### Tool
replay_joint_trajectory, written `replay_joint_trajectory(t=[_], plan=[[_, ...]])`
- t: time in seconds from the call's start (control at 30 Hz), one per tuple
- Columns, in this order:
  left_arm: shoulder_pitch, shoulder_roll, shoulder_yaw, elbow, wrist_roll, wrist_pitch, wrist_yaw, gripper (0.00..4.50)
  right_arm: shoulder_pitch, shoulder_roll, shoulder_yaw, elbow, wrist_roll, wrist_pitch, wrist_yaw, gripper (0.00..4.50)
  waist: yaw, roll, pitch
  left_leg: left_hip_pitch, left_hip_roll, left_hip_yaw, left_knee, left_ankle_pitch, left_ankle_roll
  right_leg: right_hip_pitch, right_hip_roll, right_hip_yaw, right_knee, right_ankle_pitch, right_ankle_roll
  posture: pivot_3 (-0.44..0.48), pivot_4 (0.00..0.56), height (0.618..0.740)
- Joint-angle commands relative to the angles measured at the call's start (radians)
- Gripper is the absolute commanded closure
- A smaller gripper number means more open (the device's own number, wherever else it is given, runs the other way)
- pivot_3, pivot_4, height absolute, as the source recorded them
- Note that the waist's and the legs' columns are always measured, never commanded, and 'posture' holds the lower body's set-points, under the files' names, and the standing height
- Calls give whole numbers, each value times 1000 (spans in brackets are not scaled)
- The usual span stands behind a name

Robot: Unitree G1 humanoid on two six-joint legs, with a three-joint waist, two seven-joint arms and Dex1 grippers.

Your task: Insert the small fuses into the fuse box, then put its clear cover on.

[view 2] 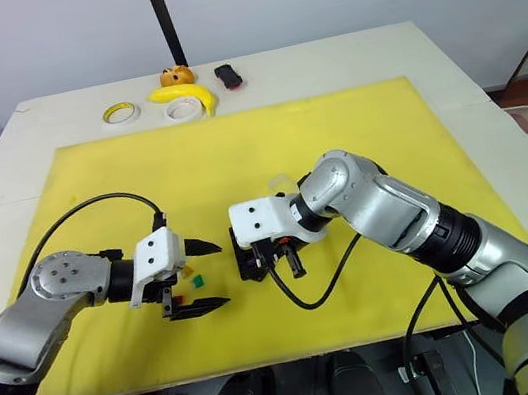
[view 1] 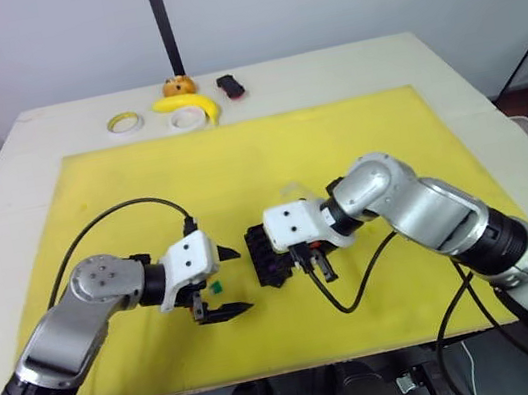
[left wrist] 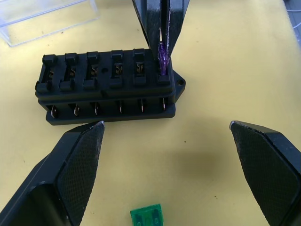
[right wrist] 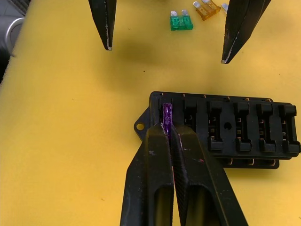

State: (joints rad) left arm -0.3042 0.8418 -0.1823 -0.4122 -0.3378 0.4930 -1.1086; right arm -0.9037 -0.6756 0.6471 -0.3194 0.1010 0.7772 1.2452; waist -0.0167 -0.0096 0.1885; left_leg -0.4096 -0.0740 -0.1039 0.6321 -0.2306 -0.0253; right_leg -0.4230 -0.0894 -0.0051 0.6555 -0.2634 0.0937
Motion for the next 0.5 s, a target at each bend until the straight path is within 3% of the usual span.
replay_joint_trajectory(t=[0.03,0.5], plan=[[1,-2,1,-31,-1,-2,4,20,1,4,6,0,-17,-8,1,4500,0,0,0,0,0,0,0,0,0,0,0,0,0,0,0,0,150,740],[5,-7,0,-29,2,-5,6,20,6,1,21,11,-38,-31,15,4500,0,0,0,0,0,0,0,0,0,0,0,0,0,0,0,0,150,740]])
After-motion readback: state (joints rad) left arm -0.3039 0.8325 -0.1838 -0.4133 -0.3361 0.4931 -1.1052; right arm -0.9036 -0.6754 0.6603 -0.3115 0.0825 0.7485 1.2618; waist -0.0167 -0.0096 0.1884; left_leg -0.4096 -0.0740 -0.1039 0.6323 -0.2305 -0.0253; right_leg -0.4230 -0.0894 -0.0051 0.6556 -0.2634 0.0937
